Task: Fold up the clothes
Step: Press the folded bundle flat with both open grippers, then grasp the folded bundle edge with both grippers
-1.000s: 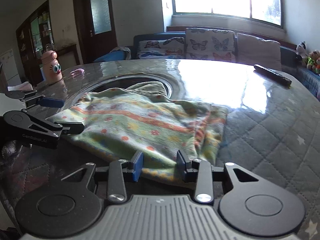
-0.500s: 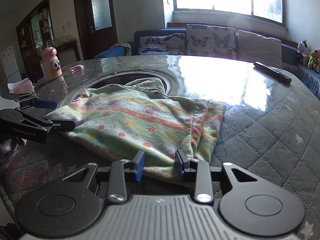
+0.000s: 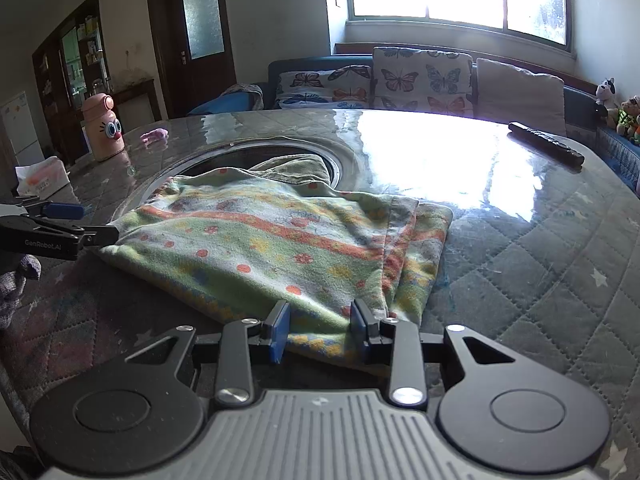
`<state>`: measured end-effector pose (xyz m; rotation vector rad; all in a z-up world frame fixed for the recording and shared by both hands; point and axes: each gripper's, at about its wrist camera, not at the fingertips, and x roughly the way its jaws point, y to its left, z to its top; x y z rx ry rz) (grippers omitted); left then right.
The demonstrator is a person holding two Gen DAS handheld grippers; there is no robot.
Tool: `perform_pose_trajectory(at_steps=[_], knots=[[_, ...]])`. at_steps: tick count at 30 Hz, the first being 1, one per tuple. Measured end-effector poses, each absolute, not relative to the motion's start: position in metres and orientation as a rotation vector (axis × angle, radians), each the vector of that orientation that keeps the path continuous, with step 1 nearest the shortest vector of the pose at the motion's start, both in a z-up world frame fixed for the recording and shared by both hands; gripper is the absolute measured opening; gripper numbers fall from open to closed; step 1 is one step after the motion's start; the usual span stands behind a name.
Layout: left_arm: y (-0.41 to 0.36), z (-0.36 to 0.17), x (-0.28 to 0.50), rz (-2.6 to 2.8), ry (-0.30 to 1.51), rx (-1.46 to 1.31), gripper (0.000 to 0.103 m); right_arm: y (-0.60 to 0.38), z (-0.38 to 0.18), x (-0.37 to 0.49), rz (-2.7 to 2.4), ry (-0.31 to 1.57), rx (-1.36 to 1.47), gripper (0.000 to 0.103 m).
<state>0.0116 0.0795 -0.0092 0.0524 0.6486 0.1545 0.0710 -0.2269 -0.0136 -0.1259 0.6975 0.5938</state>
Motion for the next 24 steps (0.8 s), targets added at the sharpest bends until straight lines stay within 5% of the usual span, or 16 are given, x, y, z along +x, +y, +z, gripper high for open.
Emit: perform_pose_trajectory(at_steps=[7, 24], knots=[[0.087, -0.010, 0.009, 0.158, 0.666, 0.014, 0.097, -0.227, -0.014, 0.071, 0.595, 0.700, -0.136, 0.032], [0.077, 0.016, 0.068, 0.054, 0.672, 0.022, 0.064, -0.215, 0.003, 0.141, 0.549, 0.679, -0.076, 0.032]])
